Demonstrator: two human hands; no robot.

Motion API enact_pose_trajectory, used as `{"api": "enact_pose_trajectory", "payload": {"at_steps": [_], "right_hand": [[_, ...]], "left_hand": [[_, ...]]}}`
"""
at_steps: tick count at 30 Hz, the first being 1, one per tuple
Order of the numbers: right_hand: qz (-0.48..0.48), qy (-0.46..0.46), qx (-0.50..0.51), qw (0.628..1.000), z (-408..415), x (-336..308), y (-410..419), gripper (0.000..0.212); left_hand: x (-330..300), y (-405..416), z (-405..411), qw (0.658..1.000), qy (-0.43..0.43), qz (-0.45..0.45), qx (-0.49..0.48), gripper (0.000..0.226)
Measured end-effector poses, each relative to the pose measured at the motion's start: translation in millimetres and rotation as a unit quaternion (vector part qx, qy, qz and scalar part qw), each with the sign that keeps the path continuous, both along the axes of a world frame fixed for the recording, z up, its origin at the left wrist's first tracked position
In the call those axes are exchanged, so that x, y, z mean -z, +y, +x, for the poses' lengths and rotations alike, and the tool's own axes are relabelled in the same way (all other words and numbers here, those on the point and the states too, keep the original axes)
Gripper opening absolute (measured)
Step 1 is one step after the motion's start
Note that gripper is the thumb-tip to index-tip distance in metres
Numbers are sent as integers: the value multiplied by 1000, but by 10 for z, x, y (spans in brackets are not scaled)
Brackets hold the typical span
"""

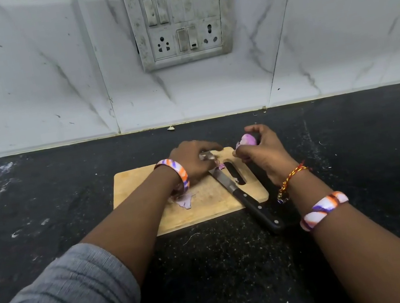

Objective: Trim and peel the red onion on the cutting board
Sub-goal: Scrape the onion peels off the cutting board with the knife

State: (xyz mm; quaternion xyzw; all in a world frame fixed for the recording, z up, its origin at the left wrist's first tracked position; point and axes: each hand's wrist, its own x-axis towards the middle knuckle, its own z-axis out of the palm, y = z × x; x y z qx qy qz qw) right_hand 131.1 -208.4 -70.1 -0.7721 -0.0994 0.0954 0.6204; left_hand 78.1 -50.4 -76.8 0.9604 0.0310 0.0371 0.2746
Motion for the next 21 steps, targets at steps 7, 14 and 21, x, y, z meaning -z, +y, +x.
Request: {"api": "enact_pose_trajectory", "payload": {"at_steps": [7, 14, 21], "right_hand": [[-133, -49, -25, 990, 101, 77, 48, 52], [-224, -151, -98, 958, 47, 41, 198, 51], [-319, -215, -124, 915, 34, 32, 491, 39]], "left_hand": [[-72, 33, 99, 995, 35, 78, 48, 22], [-26, 260, -80, 995, -6, 101, -25, 20], [-79, 409, -299, 997, 1, 26, -77, 16]]}}
